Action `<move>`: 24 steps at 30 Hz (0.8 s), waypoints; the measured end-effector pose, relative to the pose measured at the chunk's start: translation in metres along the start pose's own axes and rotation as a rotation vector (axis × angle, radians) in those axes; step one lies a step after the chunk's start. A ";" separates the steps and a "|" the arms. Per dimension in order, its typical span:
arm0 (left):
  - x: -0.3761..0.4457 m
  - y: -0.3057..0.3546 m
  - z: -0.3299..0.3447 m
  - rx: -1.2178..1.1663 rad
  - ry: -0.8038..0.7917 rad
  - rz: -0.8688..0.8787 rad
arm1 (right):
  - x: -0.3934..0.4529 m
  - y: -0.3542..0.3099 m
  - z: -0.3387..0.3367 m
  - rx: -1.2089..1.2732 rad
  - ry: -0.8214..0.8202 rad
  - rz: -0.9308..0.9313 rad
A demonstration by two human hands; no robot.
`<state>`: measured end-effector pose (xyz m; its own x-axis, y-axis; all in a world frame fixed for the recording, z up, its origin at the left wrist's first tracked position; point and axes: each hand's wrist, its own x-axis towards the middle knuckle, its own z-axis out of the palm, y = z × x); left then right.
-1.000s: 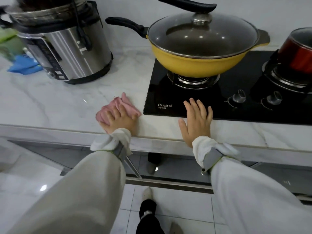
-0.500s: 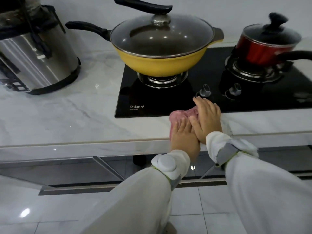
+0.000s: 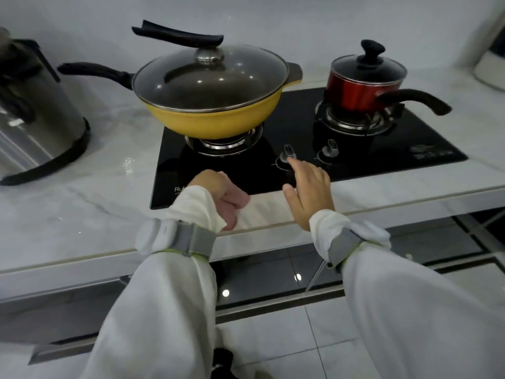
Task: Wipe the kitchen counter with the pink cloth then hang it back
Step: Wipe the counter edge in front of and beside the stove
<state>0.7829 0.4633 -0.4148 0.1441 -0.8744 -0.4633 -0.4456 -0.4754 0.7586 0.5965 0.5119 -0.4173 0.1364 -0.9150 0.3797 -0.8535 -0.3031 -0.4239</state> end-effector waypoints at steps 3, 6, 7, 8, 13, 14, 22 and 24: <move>-0.023 -0.006 0.046 0.486 0.297 -0.079 | -0.004 0.011 -0.002 -0.031 -0.015 0.057; -0.058 -0.010 0.110 0.678 0.308 0.181 | -0.007 0.018 -0.002 -0.044 -0.016 0.087; -0.064 -0.008 0.130 0.753 0.215 0.284 | -0.007 0.022 -0.004 -0.041 -0.017 0.097; -0.066 -0.005 0.148 0.865 0.120 0.385 | -0.009 0.028 -0.007 -0.040 -0.022 0.115; -0.063 0.007 0.174 1.132 0.035 0.820 | -0.015 0.052 -0.025 -0.150 -0.027 0.160; -0.061 0.005 0.171 1.146 0.029 0.860 | -0.017 0.053 -0.023 -0.163 -0.041 0.142; -0.057 0.001 0.112 0.875 -0.101 0.764 | -0.017 0.017 0.001 0.030 -0.035 0.181; -0.053 -0.015 0.083 0.701 -0.147 0.734 | -0.019 0.011 0.007 0.004 -0.077 0.122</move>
<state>0.7087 0.5253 -0.4396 -0.4614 -0.8836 -0.0801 -0.8031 0.3776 0.4609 0.5885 0.5236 -0.4351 0.0696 -0.9628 0.2612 -0.8640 -0.1890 -0.4666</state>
